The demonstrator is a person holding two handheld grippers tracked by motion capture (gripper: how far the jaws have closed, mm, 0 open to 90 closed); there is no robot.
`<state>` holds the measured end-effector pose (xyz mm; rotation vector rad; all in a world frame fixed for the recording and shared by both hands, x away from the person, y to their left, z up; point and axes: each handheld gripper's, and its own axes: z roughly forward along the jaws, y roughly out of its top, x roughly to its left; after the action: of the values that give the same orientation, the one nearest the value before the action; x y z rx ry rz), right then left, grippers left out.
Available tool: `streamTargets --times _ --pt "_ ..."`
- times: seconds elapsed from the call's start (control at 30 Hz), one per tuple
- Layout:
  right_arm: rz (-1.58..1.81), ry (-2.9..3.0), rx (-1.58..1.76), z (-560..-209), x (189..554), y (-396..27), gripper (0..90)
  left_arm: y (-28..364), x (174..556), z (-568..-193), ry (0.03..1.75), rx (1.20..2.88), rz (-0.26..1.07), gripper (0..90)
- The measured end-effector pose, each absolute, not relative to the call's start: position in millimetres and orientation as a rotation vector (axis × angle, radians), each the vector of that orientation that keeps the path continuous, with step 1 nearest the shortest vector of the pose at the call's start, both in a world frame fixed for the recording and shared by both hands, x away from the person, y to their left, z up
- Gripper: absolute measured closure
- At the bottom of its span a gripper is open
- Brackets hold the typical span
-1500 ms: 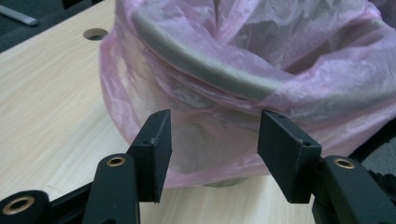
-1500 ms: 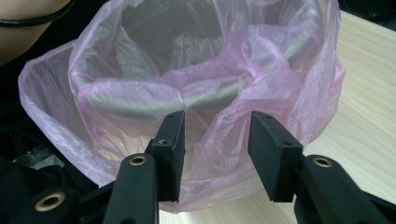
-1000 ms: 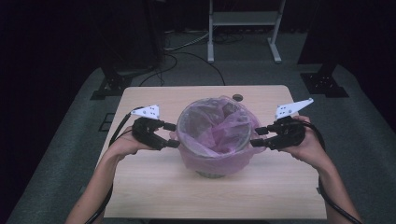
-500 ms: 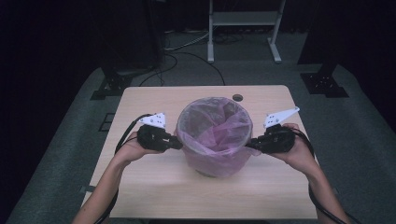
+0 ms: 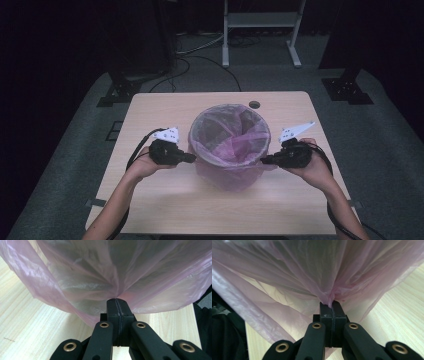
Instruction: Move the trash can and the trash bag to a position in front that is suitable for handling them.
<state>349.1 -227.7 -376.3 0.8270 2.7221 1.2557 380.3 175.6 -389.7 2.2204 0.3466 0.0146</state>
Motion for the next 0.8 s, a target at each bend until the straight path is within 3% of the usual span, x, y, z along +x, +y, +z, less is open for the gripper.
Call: streamTargets --times 0.1,0.17,0.33,0.53,0.67,0.8 --pt "1.255 2.701 0.845 -378.1 348.8 -230.2 89.4 178.7 378.3 -387.2 0.354 2.207 0.013 86.6" --pt "1.295 2.697 0.858 -375.4 346.7 -234.9 76.8 182.6 375.3 -381.0 0.351 2.201 0.003 77.8" --pt "1.405 2.672 0.825 -358.1 329.1 -246.1 63.8 188.2 363.2 -362.4 0.313 2.162 -0.033 59.8" --pt "1.427 2.708 0.76 -349.9 311.2 -237.7 56.6 173.2 349.8 -358.2 0.292 2.193 -0.086 53.6" --pt "1.361 2.725 0.736 -355.6 307.3 -228.3 58.9 167.4 348.0 -362.2 0.311 2.195 -0.075 57.7" --pt "1.34 2.724 0.77 -367.6 311.3 -223.5 77.8 166.4 350.1 -368.1 0.335 2.178 -0.036 81.0"
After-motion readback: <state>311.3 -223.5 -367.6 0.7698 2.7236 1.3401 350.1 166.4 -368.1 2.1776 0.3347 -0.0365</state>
